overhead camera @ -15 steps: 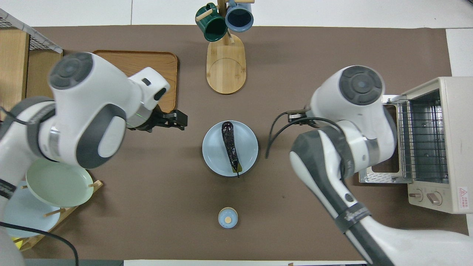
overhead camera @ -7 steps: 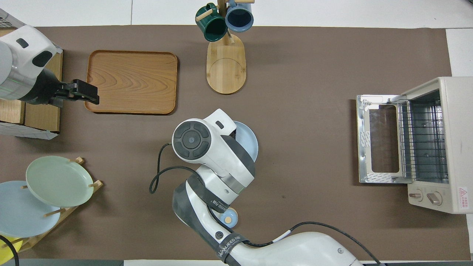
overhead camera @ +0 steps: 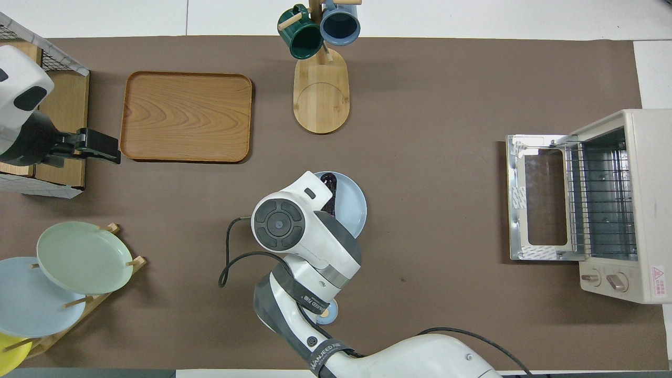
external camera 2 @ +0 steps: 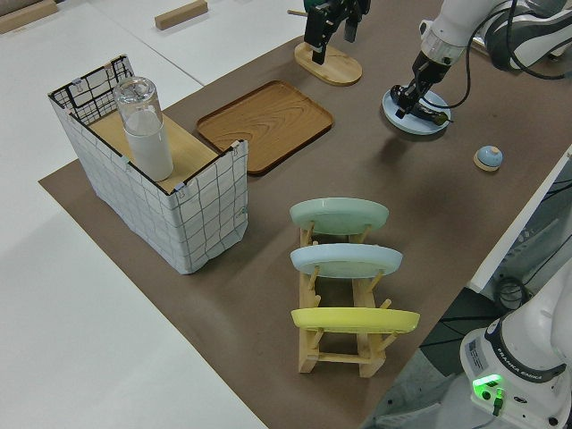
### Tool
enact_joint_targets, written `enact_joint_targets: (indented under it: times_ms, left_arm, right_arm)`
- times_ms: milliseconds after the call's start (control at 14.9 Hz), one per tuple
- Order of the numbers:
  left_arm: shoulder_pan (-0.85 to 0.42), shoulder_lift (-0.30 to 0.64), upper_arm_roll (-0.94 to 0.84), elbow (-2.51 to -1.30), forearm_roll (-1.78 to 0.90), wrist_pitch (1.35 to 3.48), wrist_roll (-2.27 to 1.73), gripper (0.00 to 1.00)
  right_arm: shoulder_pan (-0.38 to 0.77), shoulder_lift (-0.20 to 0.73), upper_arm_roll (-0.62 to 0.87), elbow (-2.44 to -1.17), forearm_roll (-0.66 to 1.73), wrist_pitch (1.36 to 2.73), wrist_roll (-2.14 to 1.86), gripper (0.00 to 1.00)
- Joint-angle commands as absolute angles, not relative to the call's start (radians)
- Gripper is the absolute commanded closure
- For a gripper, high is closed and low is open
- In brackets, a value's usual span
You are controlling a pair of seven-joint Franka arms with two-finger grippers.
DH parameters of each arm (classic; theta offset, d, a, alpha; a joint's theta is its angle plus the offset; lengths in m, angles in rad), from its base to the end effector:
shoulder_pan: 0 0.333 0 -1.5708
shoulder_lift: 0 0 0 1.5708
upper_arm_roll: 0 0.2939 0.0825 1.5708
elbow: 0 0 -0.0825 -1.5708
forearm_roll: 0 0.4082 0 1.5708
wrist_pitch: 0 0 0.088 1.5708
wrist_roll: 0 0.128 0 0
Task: Put eggplant into oven
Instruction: 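Grasp the eggplant on the blue plate with the right gripper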
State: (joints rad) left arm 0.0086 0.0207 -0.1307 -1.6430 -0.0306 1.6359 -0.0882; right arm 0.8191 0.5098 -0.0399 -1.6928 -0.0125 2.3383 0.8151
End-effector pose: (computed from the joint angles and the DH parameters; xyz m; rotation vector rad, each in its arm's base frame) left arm 0.5823 -0.0746 0.5392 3.1107 -0.0490 -0.0482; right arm 0.4955 0.4918 0.2601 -3.0591 0.0328 -0.1770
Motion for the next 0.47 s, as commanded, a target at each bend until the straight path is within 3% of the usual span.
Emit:
enact_joint_targets:
  times_ms: [0,401]
  left_arm:
    - [0.020,-0.002,-0.138,-1.674,-0.015,1.687,-0.075,0.00]
    - [0.011,0.046,-0.140,-1.539,0.018,1.473,-0.071,0.00]
  right_arm:
    - [0.822,0.457,-0.041,-1.788,-0.031,2.400,0.821,0.67]
    - [0.834,0.457,-0.041,-1.790,-0.031,2.411,0.818,0.67]
